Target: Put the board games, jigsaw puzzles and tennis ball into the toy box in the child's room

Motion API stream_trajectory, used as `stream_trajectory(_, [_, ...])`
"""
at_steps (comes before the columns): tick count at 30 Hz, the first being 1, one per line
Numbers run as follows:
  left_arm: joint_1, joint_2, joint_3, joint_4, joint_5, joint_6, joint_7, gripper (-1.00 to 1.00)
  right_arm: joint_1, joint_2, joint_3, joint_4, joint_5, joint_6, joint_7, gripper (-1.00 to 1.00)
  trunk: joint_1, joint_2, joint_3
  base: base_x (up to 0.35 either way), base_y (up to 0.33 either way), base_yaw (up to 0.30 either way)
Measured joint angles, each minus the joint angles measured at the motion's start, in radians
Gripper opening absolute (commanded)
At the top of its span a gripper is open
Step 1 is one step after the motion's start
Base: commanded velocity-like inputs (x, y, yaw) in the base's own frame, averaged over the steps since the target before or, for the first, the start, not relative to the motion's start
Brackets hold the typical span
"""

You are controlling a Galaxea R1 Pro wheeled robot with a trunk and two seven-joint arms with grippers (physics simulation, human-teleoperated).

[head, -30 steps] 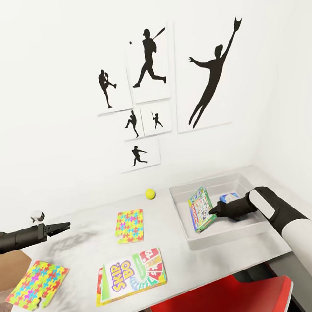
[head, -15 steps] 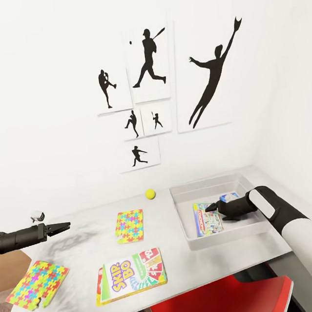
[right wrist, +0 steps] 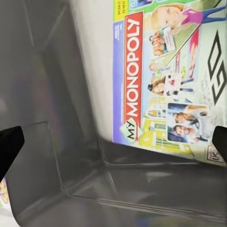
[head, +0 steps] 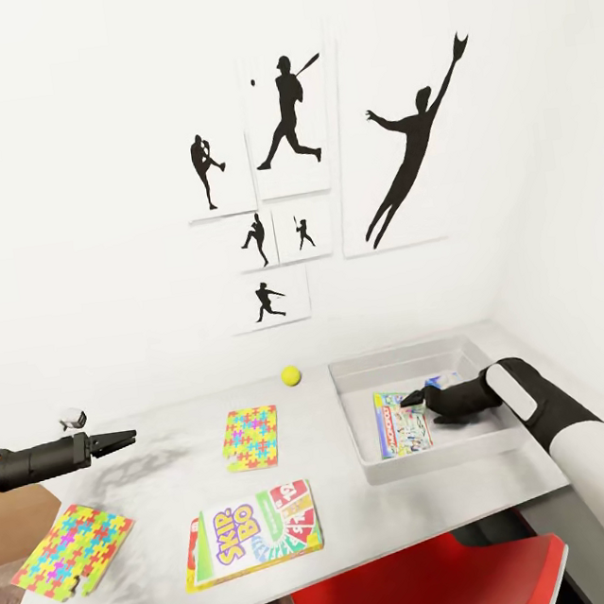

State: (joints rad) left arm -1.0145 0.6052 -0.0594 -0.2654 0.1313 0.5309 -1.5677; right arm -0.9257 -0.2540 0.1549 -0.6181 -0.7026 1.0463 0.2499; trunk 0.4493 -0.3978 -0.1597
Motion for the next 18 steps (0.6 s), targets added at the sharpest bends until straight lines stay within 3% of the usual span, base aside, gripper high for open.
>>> stream_trajectory(9, [0.0,0.0,0.001,0.0,0.0,0.0,0.0,1.0,-0.006,-0.006,-0.014,-0.059,-0.011,0.0,0.005,1.0,0.0,0.0,0.004,0.0,0.0,0.0])
stream_trajectory(18, [0.0,0.0,0.001,0.0,0.0,0.0,0.0,1.0,0.001,-0.008,-0.061,-0.14,-0.016,0.0,0.006,1.0,0.0,0.0,0.016,0.0,0.0,0.0])
